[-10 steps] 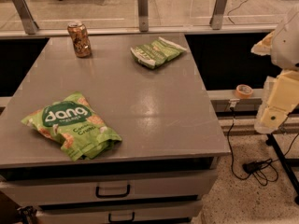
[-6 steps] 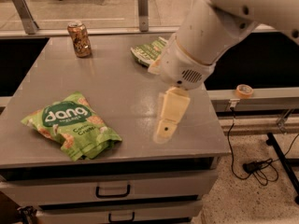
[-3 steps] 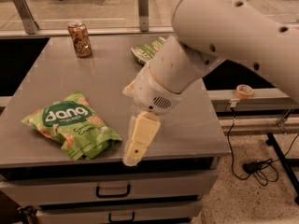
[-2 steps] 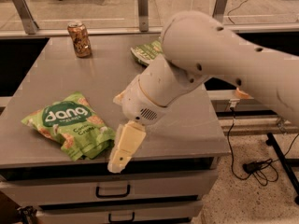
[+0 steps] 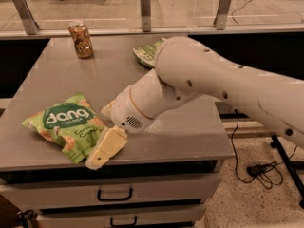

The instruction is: Move green rice chip bag near green jalapeno chip bag

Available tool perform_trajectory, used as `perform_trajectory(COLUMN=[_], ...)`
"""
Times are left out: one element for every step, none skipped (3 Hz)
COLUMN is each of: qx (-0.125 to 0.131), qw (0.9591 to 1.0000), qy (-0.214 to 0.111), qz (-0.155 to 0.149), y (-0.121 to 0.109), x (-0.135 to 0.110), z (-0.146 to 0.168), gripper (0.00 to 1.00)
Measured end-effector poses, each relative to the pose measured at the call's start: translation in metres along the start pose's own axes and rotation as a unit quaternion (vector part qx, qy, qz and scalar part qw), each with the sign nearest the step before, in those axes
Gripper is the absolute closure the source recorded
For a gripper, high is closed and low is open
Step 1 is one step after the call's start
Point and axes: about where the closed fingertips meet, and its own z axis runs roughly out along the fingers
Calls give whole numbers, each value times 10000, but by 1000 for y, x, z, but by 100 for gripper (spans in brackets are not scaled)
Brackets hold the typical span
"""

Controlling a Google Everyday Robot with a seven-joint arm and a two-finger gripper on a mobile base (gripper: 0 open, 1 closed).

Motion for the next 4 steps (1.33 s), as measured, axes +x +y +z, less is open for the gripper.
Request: perform_trajectory(qx=[1, 143, 738, 1692], qw=[9995, 9984, 9958, 9843], qy=[-194, -267, -154, 78], qz=[230, 474, 525, 496], y=[3, 7, -3, -21], x=[-5, 1, 10, 20], z=[7, -2, -55, -137], gripper=[39, 64, 87, 100])
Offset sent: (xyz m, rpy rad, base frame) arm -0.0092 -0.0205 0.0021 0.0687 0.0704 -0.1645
